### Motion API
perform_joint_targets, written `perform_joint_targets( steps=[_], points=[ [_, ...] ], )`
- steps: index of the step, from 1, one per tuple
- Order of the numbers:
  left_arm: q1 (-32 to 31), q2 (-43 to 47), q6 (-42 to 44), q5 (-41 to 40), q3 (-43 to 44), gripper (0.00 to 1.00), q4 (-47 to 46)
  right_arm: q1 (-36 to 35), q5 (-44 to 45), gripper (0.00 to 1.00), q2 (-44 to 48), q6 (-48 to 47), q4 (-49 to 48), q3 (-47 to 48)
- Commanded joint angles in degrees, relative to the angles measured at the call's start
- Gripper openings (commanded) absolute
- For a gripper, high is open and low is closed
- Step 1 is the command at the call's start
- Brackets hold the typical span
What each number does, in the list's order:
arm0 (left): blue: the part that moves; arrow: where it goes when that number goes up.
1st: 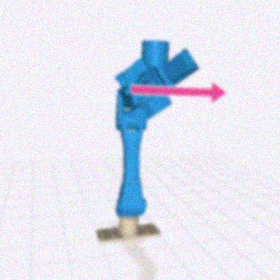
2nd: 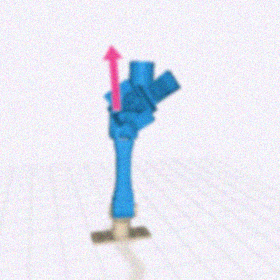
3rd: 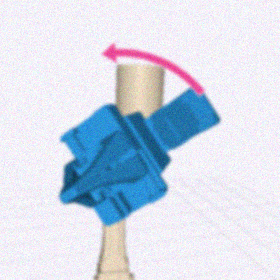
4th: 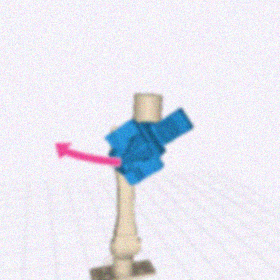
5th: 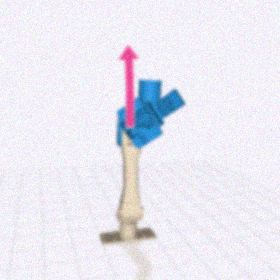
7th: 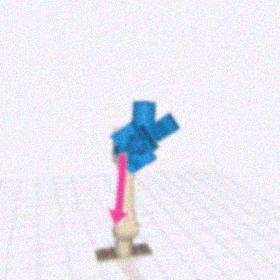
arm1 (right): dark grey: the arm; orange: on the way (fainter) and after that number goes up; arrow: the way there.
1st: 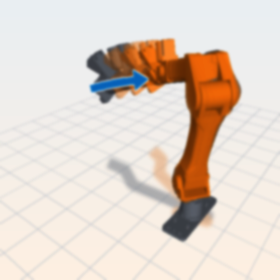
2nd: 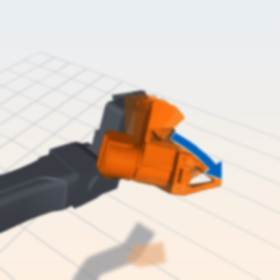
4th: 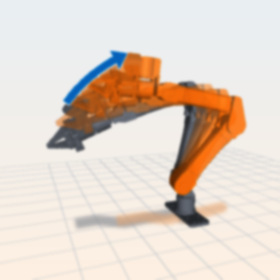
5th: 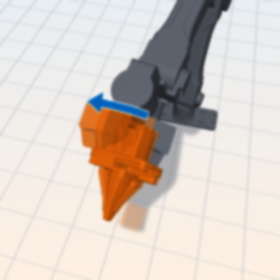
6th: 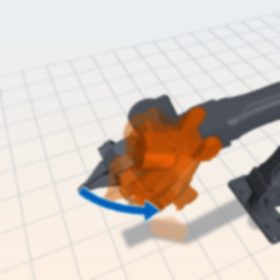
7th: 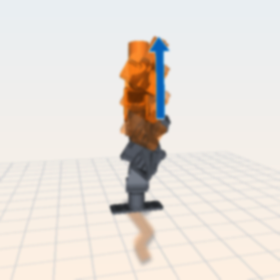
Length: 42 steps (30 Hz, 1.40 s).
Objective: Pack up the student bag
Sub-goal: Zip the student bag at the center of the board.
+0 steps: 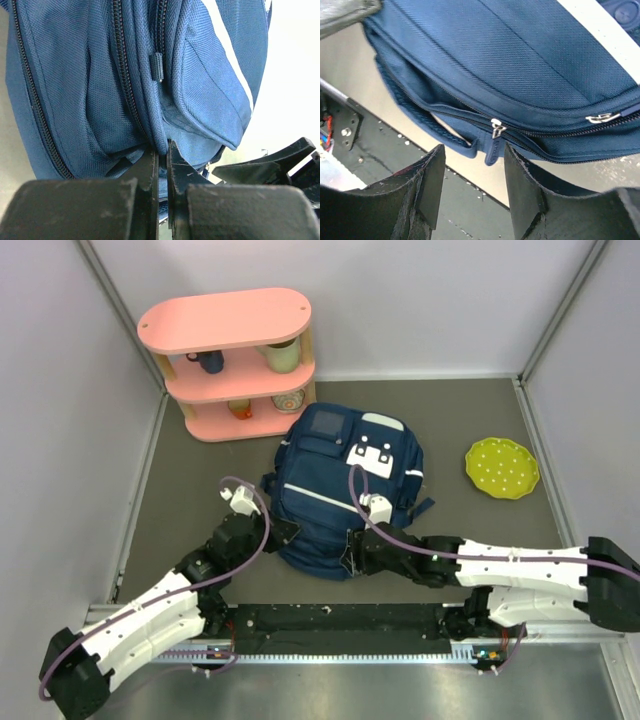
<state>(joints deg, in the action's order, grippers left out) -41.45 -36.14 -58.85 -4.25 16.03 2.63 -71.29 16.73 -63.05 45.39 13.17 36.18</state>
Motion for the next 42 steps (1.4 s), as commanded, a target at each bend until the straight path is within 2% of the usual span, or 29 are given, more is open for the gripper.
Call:
perform_joint_targets(
  steps=[1,5,8,14,24,25,26,27,29,32,35,38,39,40,42],
  points=[
    [-0.03,-0.86,-0.48,3.02,4.44,0.00,-6.24,-1.92,8.48,0.49,-2.52,2.95,6.51,4.59],
    [-0.03,-0.95,-0.48,3.37,5.15,0.00,-6.41,-2.54,11.22,0.44,-3.57,3.74,8.45,5.30],
    [0.05,-0.86,-0.48,3.46,5.41,0.00,-6.50,-2.54,11.65,0.35,-4.10,4.36,8.36,5.04],
    [-0.03,-0.60,-0.56,3.81,5.33,0.00,-6.50,-2.54,12.71,0.26,-6.21,4.54,7.84,5.56],
    [0.06,0.02,-1.79,3.99,3.92,0.00,-8.26,-2.54,13.33,0.28,-9.99,4.89,6.61,5.65],
    [0.06,0.02,-1.79,3.99,3.92,0.00,-8.43,-2.54,13.33,0.26,-10.16,4.80,6.61,5.65],
    [0.06,0.02,-1.79,3.99,4.01,0.00,-8.52,-2.54,13.07,0.17,-10.25,4.89,6.43,5.74],
    [-0.03,0.02,-1.88,5.64,4.01,0.00,-8.44,-2.54,13.06,0.13,-10.34,5.15,6.34,5.65],
    [-0.03,0.10,-2.06,5.74,3.92,0.00,-8.78,-2.45,13.32,0.10,-10.78,5.41,6.08,5.48],
    [0.05,0.28,-2.15,5.83,3.74,0.00,-9.14,-2.54,13.94,0.12,-11.31,6.64,6.08,5.04],
    [0.05,0.28,-2.23,5.92,3.66,0.00,-9.22,-2.45,13.94,0.26,-11.83,7.43,6.17,4.77],
    [-0.03,0.19,-2.24,6.10,3.48,0.00,-9.31,-2.28,13.94,0.25,-12.62,7.61,6.08,4.86],
    [-0.03,0.19,-2.23,6.10,3.48,0.00,-9.40,-2.10,13.68,0.24,-12.89,7.53,5.99,4.95],
    [-0.03,0.28,-2.23,6.10,3.48,0.00,-9.49,-2.02,13.42,0.14,-13.33,7.35,5.90,4.95],
    [0.06,0.46,-2.23,6.27,3.30,0.00,-9.66,-1.49,12.54,0.05,-13.68,5.51,5.46,5.04]
  ],
)
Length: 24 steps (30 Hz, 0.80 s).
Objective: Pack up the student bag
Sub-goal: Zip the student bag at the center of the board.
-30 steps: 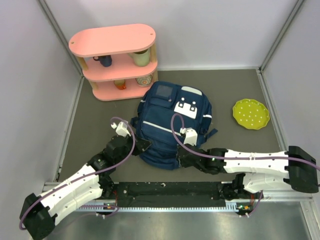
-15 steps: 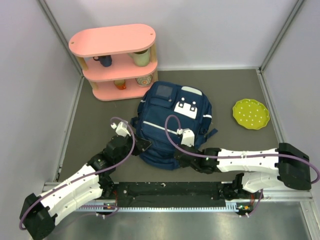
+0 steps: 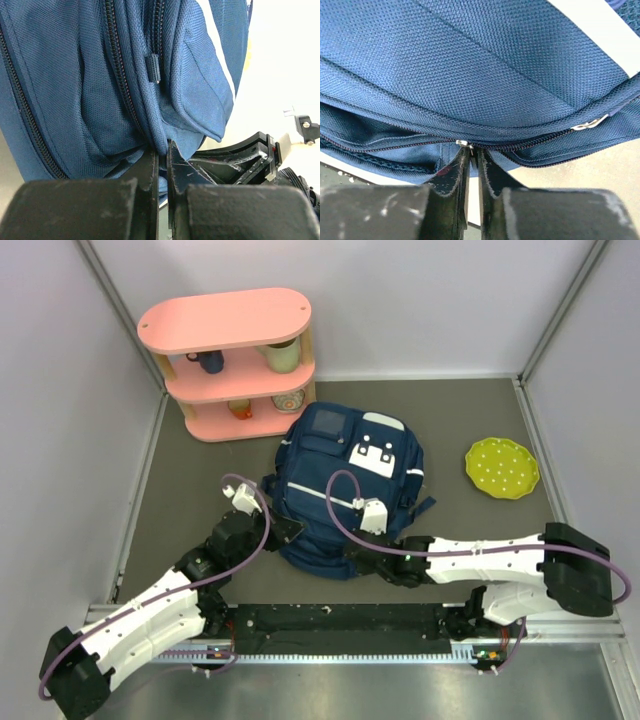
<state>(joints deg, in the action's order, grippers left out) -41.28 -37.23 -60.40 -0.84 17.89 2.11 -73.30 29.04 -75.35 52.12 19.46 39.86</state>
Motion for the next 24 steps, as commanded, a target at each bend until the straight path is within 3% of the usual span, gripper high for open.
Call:
perform_joint_targets(
  steps=[1,9,13,24],
  points=[
    [-0.21,1.46,-0.68,2.78,1.45,0.00,-9.05,0.52,0.40,0.00,-1.12,-2.19,-0.83,1.36],
    [-0.21,5.23,2.48,-4.24,2.15,0.00,-2.38,2.01,2.17,0.00,10.03,-6.15,1.18,-3.46],
    [-0.03,9.28,3.62,-6.71,1.71,0.00,1.83,6.13,0.94,0.00,15.49,-8.08,5.13,-6.62],
    [1.11,11.31,4.77,-4.79,2.50,0.00,3.52,13.09,0.76,0.00,23.76,-9.14,8.40,-11.99]
  ],
)
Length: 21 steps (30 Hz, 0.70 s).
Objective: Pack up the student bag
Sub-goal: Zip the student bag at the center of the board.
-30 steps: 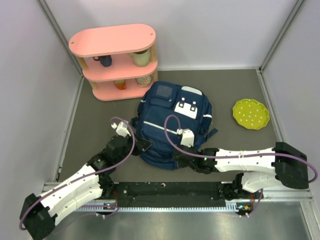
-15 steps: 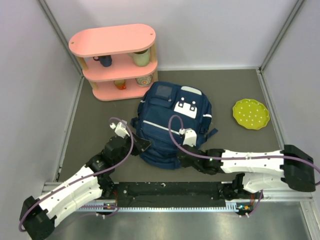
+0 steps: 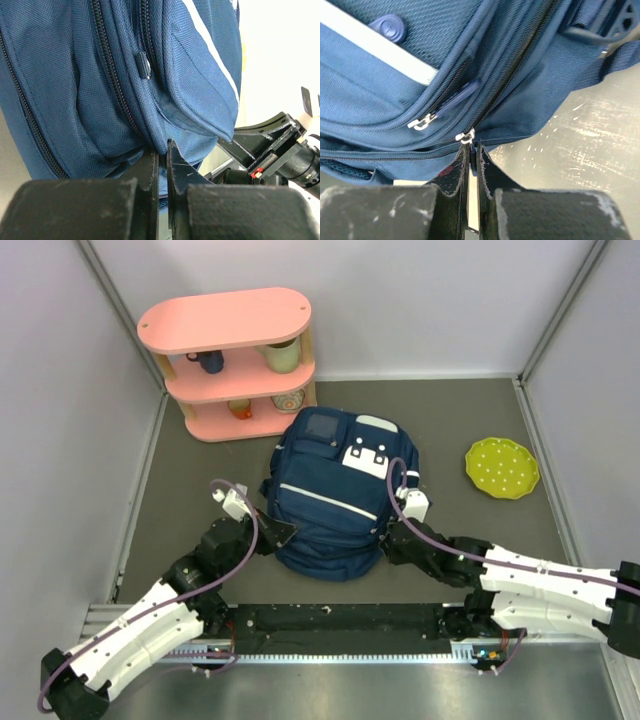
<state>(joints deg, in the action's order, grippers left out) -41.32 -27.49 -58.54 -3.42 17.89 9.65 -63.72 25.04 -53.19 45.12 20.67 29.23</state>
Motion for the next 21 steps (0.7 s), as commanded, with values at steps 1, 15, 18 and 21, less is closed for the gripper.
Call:
perform_joint_targets(
  steps=[1,15,18,21],
  points=[
    [1.15,1.56,3.00,-1.86,2.50,0.00,-3.94,3.87,5.02,0.00,2.12,-2.23,7.28,-1.37],
    [1.33,4.37,2.91,0.52,-0.05,0.00,-2.35,18.36,3.09,0.00,3.27,-7.42,1.66,-1.81],
    [1.33,5.07,2.38,1.57,-0.22,0.00,-2.97,21.18,3.26,0.00,1.96,-8.56,-0.18,-1.64],
    [1.33,5.86,2.38,1.93,-0.22,0.00,-2.97,24.34,1.95,0.00,0.63,-9.88,-2.99,-1.46]
  ],
)
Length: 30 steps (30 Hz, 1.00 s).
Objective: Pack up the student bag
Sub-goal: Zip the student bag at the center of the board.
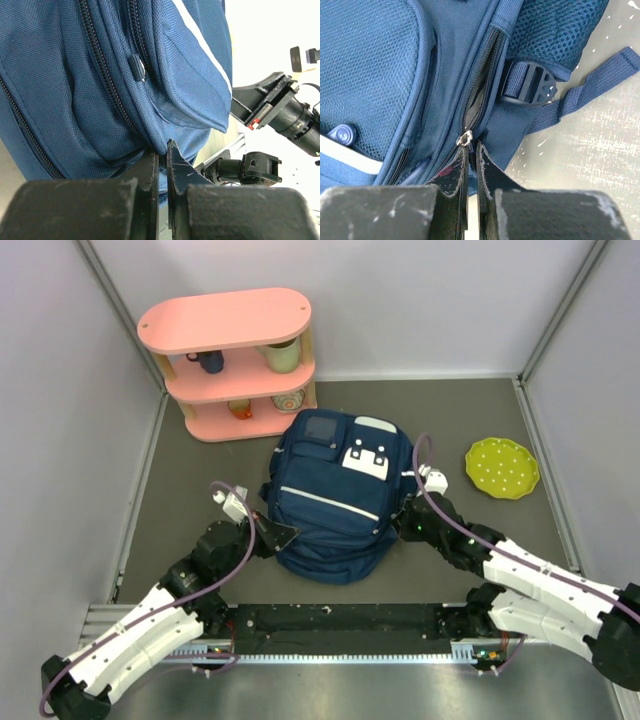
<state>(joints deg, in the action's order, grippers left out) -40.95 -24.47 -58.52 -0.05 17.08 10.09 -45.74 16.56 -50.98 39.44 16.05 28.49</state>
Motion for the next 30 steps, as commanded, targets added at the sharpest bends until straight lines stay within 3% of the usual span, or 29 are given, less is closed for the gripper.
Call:
perform_joint_targets(
  steps=[1,15,23,25,26,27,29,30],
  points=[
    [1.05,3.11,2.53,-1.35,0.50,0.00,-3.49,7.06,9.73,0.00,-2.80,-4.81,0.83,-0.46],
    [0.96,2.85,2.62,-0.21,-0.38,0.00,-4.90,18.40,5.77,0.00,-14.32,-9.47,-8.23,5.69],
    [0.96,1.44,1.39,6.02,-1.44,0.00,-7.80,21.91,6.21,0.02,-17.57,-11.40,-8.50,11.41],
    [0.87,0.74,1.92,8.74,-1.18,0.00,-8.33,22.62,5.95,0.20,-17.14,-11.75,-8.15,13.59],
    [0.87,0.30,2.27,9.63,-0.91,0.01,-8.50,23.49,5.77,0.40,-16.79,-12.02,-6.93,14.74],
    [0.78,-0.83,2.53,10.33,-0.56,0.02,-8.59,23.85,6.55,0.48,-16.35,-12.37,-6.39,17.19],
    [0.35,-2.24,4.20,13.22,0.58,0.25,-8.51,25.25,6.12,0.61,-14.94,-12.90,-4.73,19.84],
    [0.17,-3.90,4.90,13.85,1.19,0.42,-6.94,25.78,5.34,0.65,-14.50,-13.25,-3.93,22.46]
  ],
)
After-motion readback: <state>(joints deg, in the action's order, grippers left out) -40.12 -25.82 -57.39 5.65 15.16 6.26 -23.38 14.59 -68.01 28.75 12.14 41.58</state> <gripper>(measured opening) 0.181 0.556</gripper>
